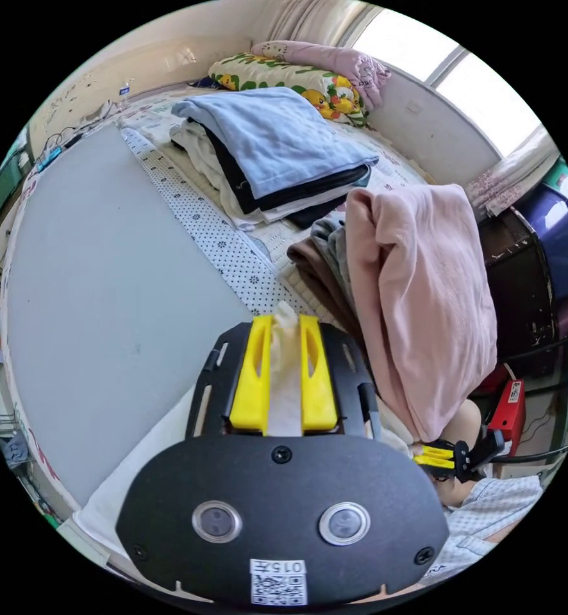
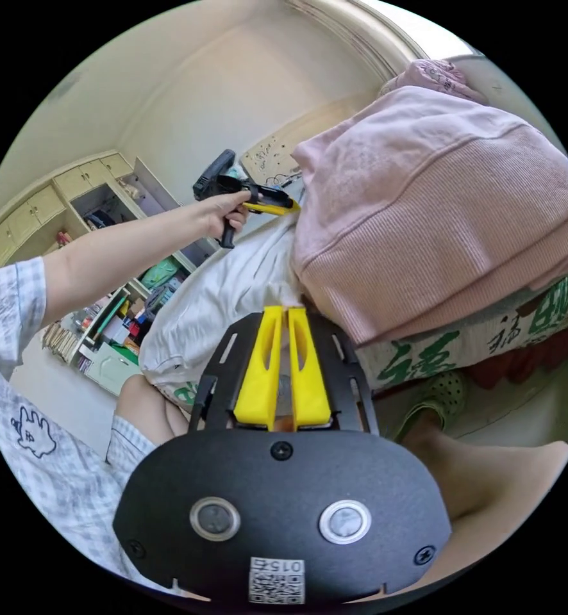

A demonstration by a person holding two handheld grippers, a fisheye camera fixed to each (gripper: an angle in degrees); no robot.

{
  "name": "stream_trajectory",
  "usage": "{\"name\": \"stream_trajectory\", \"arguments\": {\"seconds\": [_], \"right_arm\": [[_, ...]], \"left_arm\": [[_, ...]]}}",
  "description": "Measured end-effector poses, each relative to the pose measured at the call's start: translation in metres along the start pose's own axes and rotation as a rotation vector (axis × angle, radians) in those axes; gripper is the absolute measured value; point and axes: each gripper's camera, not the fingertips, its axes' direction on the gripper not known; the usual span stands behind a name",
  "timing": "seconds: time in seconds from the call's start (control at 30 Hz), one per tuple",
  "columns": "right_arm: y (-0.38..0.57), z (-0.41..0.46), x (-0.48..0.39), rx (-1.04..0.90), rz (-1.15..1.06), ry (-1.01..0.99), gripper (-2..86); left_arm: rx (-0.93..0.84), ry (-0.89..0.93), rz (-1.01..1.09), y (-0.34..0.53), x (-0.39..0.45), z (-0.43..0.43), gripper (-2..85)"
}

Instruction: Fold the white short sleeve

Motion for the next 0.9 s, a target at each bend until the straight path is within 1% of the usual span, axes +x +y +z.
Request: {"name": "stream_trajectory", "arguments": {"seconds": [0.03, 0.1, 0.23, 0.33, 0.4, 0.5, 0.57, 0.6, 0.67, 0.7, 0.77, 0.8, 0.87, 0.9], "right_arm": [[0.002, -0.008, -0.004, 0.024, -0.001, -0.017, 1.1], [0.006, -0.019, -0.013, 0.043, -0.023, -0.007, 0.3], [0.011, -0.061, -0.039, 0.145, -0.093, 0.06, -0.6], [0.004, -0.091, -0.053, 0.208, -0.12, 0.049, -0.8], [-0.001, -0.111, -0.069, 0.25, -0.153, 0.077, -0.8], [-0.008, -0.147, -0.105, 0.342, -0.211, 0.146, -0.8], [-0.009, -0.169, -0.15, 0.402, -0.286, 0.178, -0.9], [-0.009, -0.173, -0.164, 0.411, -0.315, 0.174, -0.9], [-0.007, -0.166, -0.226, 0.383, -0.441, 0.122, -0.8], [-0.005, -0.16, -0.242, 0.364, -0.471, 0.096, -0.8], [0.007, -0.118, -0.305, 0.268, -0.567, -0.066, -0.9], [0.012, -0.103, -0.32, 0.242, -0.586, -0.105, -0.9], [0.036, -0.029, -0.379, 0.092, -0.662, -0.229, -0.9], [0.043, -0.009, -0.393, 0.051, -0.679, -0.251, -0.9]], "left_arm": [[-0.042, -0.009, 0.011, -0.002, 0.001, 0.003, 1.9], [-0.029, -0.021, 0.025, -0.003, 0.0, -0.006, 1.0], [0.158, 0.056, -0.033, 0.006, -0.015, -0.06, 0.0], [0.276, 0.083, -0.03, 0.011, -0.017, -0.107, -0.2], [0.337, 0.139, -0.029, 0.014, -0.02, -0.135, -0.2], [0.46, 0.277, -0.042, 0.025, -0.031, -0.181, -0.2], [0.56, 0.389, -0.036, 0.044, -0.046, -0.218, -0.2], [0.58, 0.412, -0.031, 0.05, -0.051, -0.227, -0.2], [0.64, 0.461, -0.016, 0.081, -0.076, -0.26, -0.3], [0.647, 0.461, -0.017, 0.091, -0.085, -0.267, -0.3], [0.668, 0.441, -0.038, 0.133, -0.124, -0.289, -0.2], [0.672, 0.433, -0.045, 0.145, -0.135, -0.294, -0.2], [0.699, 0.413, -0.107, 0.194, -0.185, -0.303, -0.3], [0.705, 0.41, -0.129, 0.206, -0.198, -0.302, -0.3]]}}
